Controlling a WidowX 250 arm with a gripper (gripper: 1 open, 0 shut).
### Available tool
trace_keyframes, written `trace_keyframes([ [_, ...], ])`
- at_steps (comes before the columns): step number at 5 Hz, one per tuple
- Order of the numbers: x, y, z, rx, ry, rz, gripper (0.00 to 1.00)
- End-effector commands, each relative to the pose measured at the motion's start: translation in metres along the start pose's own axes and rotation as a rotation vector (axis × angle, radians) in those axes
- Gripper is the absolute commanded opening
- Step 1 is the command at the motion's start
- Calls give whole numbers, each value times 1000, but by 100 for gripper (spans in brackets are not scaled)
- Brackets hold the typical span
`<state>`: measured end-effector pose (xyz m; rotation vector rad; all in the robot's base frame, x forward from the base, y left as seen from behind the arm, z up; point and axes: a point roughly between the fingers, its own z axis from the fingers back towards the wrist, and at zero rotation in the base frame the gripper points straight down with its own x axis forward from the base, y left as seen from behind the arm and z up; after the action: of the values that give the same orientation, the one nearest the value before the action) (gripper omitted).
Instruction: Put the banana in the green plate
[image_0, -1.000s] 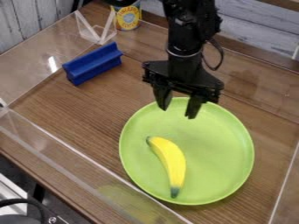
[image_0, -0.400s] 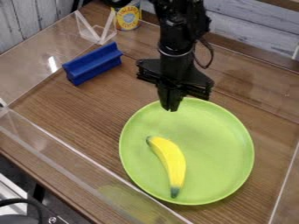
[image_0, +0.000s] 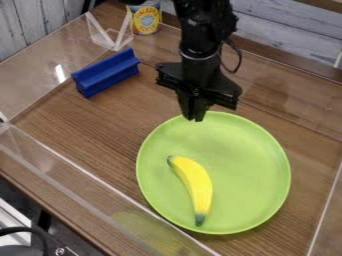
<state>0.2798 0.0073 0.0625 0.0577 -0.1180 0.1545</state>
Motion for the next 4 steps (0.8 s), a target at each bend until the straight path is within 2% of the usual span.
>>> trace_keyframes([
  [1, 16, 4, 13, -5, -30, -9, 100],
  [2, 22, 8, 17, -3, -32, -17, 100],
  [4, 34, 18, 32, 3, -57, -34, 100],
])
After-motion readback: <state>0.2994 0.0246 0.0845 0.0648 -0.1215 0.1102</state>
